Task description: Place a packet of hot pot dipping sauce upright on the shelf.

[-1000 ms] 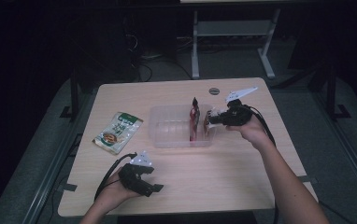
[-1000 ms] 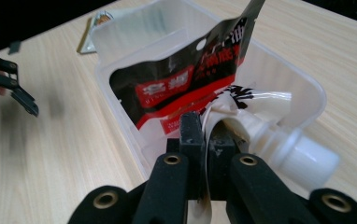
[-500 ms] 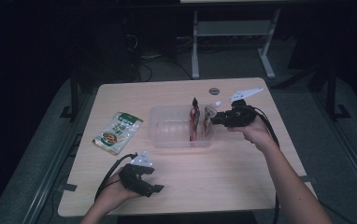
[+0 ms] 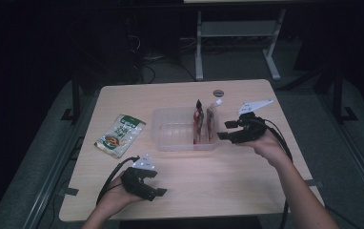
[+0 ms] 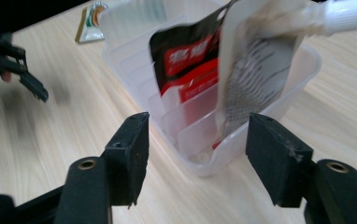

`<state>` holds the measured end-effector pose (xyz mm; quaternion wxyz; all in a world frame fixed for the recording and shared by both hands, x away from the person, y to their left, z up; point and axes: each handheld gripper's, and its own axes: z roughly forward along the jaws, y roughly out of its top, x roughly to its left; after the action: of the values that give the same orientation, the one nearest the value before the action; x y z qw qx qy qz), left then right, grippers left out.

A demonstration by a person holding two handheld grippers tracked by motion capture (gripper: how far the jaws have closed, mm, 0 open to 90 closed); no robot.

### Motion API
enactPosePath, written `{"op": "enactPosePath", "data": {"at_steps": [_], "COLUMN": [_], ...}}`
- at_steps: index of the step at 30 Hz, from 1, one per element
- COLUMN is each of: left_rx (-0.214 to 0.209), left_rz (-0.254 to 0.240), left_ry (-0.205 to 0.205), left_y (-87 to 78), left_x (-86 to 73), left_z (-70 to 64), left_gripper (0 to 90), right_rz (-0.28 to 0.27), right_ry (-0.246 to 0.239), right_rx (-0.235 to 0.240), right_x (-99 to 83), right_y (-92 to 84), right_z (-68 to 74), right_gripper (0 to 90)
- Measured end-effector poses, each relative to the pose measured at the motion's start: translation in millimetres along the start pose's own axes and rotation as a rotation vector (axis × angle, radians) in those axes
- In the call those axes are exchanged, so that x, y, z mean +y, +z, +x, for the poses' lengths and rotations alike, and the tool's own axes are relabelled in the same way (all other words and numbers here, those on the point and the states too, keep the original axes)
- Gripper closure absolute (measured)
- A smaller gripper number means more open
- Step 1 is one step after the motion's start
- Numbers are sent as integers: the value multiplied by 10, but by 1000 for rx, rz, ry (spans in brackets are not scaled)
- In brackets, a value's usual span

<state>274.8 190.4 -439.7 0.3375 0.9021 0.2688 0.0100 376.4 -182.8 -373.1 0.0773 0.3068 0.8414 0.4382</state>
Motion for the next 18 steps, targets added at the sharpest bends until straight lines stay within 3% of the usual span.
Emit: {"op": "enactPosePath", "data": {"at_steps": [4, 8, 18], "left_rx": [-4, -3, 3], "left_rz": [-8, 0, -14], "left_ry": [-2, 10, 3], "left_y": [10, 7, -10], "left_x": [1, 6, 0], "left_z": [-12, -7, -4], "left_gripper": [226, 227, 229], "right_rz": [-7, -14, -26], "right_ry": [-2, -28, -25], "right_rx": [17, 14, 43], "right_x": [-54, -158, -374], "right_y": [3, 5, 43], "right_z": [84, 258, 532], "right_gripper": [388, 374, 301]}}
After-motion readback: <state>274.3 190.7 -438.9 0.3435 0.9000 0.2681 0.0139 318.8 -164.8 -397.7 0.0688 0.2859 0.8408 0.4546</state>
